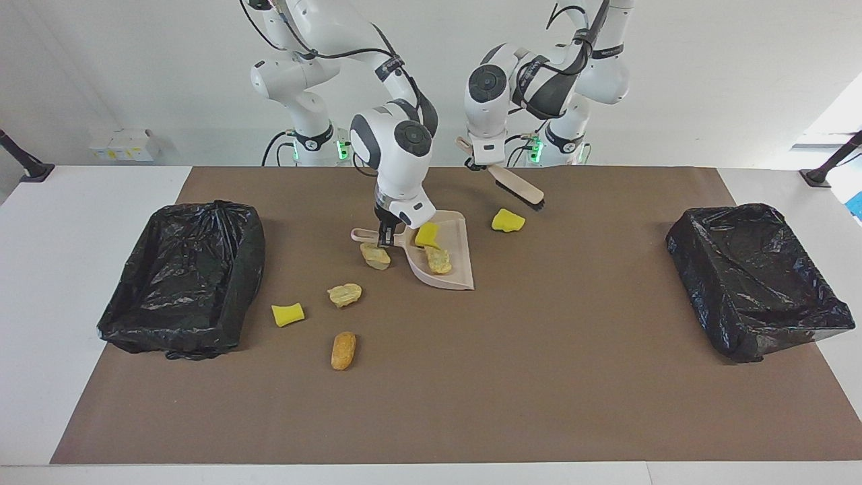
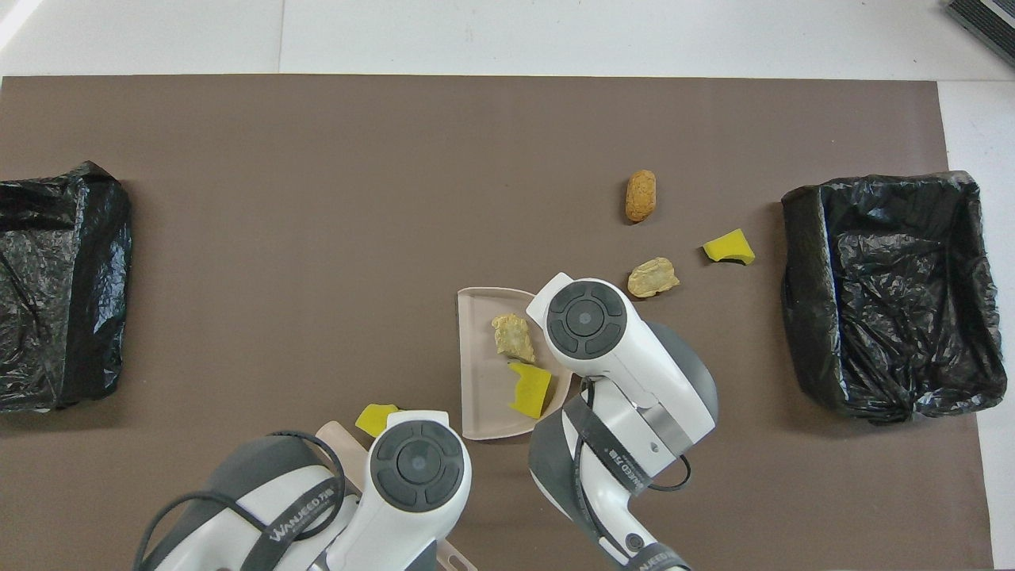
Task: Sweep and dump trash in bin
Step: 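Sweep the remaining pieces into the dustpan with the brush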
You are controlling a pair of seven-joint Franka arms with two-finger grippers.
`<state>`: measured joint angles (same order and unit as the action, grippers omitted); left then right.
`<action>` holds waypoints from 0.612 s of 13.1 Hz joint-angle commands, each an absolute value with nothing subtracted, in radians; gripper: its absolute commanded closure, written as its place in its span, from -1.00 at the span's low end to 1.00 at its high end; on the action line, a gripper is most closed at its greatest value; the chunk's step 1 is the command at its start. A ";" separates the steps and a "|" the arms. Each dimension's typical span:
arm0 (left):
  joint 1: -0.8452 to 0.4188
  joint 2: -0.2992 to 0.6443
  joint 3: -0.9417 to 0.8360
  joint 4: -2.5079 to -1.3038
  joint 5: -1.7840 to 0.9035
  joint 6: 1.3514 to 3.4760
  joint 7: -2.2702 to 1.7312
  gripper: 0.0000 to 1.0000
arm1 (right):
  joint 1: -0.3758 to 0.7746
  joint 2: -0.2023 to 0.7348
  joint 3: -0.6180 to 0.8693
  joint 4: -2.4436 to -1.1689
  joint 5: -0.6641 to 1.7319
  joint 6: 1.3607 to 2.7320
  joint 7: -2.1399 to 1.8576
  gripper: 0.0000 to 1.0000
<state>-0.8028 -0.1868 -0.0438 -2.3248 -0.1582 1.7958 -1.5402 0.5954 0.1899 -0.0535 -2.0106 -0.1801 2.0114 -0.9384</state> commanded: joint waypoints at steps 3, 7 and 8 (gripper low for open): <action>-0.833 -0.250 -0.032 -2.542 -0.163 2.055 -1.457 1.00 | 0.586 0.166 -0.051 -2.052 -0.189 2.039 -0.940 1.00; -0.740 -0.195 -0.031 -2.536 -0.215 2.173 -1.104 1.00 | 0.588 0.164 -0.051 -2.051 -0.187 2.033 -0.902 1.00; -0.723 -0.192 -0.032 -2.536 -0.225 2.183 -0.991 1.00 | 0.588 0.161 -0.051 -2.052 -0.186 2.031 -0.887 1.00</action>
